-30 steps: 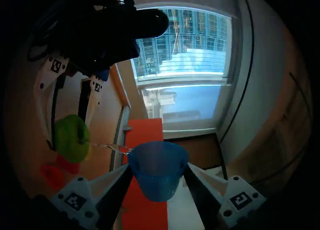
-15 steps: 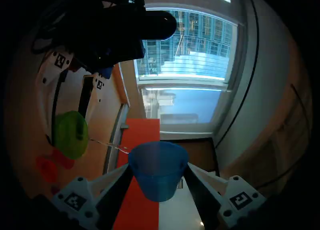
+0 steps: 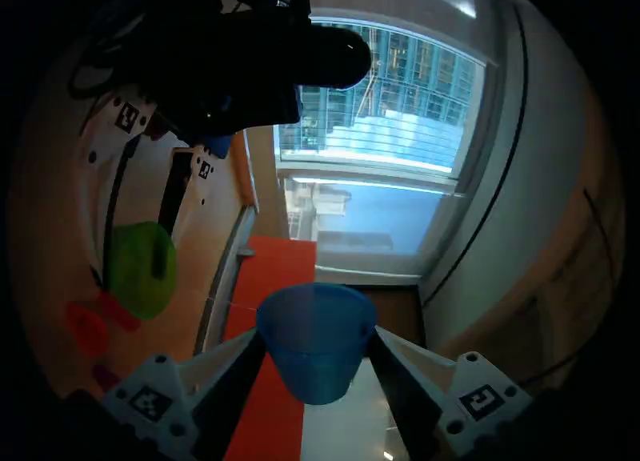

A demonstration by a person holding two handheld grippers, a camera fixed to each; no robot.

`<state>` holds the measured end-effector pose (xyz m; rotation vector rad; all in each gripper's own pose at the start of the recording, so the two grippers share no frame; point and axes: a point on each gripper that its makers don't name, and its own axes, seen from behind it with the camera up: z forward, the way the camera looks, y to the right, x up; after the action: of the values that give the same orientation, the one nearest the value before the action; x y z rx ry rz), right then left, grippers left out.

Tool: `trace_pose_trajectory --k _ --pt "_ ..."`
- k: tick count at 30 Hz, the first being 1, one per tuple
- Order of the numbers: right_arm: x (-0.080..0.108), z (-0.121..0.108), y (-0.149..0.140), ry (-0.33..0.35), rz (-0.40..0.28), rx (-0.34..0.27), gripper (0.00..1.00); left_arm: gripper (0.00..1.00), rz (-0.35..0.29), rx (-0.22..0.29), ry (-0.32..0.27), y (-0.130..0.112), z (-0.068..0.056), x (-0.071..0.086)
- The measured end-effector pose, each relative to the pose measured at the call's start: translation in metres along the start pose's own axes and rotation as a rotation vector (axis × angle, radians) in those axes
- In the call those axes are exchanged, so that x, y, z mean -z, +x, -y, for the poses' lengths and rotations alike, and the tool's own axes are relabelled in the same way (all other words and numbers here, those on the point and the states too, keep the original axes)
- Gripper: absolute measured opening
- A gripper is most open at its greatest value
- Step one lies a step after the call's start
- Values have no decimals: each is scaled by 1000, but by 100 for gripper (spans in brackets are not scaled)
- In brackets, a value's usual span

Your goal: Pour water

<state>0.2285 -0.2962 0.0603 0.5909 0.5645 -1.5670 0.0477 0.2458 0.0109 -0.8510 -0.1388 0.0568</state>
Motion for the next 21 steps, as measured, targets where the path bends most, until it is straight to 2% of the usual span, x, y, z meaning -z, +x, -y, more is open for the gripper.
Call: trace_pose_trajectory --k 6,11,17,21 --pt "0 1 3 -2 -5 12 87 84 -3 4 3 1 2 1" --pt "0 2 4 -1 -8 -1 87 84 -4 5 6 1 3 0" --pt "1 5 -1 11 -7 -47 87 84 -5 5 5 2 3 1" --pt "3 8 -2 17 -8 -99 87 85 -3 6 6 1 3 1"
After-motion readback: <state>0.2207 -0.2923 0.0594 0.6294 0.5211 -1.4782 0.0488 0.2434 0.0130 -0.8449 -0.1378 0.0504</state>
